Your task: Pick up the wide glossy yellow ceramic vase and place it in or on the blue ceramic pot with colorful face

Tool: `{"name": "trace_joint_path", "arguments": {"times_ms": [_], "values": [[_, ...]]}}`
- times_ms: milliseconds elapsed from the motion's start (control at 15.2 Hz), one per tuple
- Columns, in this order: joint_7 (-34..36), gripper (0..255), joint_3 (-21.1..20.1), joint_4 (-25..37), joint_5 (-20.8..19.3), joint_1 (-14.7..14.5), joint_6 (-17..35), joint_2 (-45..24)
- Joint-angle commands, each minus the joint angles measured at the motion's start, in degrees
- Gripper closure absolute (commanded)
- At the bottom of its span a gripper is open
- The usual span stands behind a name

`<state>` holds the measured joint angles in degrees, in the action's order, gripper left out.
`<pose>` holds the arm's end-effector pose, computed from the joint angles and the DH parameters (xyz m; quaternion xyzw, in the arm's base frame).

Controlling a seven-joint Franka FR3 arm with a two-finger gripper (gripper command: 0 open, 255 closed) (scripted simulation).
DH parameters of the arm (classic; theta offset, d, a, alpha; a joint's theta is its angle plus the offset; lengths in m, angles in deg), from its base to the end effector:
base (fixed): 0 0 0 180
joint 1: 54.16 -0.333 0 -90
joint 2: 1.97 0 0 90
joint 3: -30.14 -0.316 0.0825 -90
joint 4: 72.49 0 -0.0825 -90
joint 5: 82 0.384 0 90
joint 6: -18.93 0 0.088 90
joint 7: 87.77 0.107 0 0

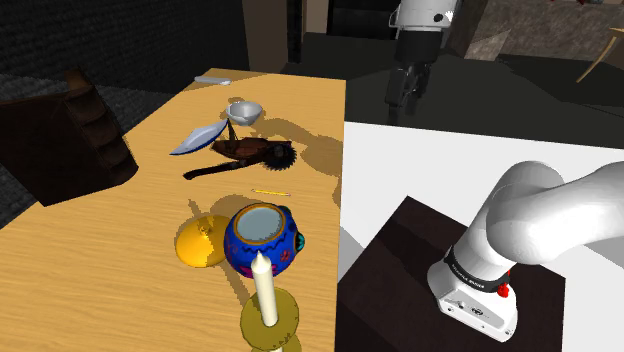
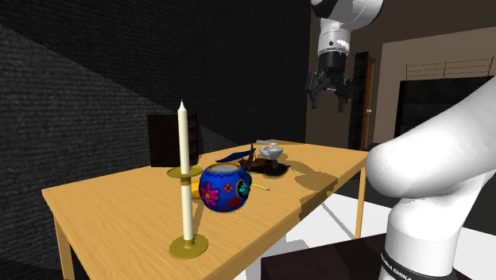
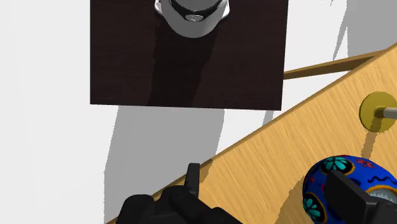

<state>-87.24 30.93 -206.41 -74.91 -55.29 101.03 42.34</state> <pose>0.2949 0.0151 0.5853 -0.9956 -0.0051 0.0660 0.0658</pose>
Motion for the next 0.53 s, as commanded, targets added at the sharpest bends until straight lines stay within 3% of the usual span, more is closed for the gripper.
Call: {"name": "trace_joint_path", "arguments": {"times_ms": [0, 462], "values": [[0.0, 0, 0.0, 0.0, 0.0, 0.0, 0.0, 0.0], [5.5, 0, -7.3, -1.2, 3.5, -2.4, 11.5, -7.7]]}}
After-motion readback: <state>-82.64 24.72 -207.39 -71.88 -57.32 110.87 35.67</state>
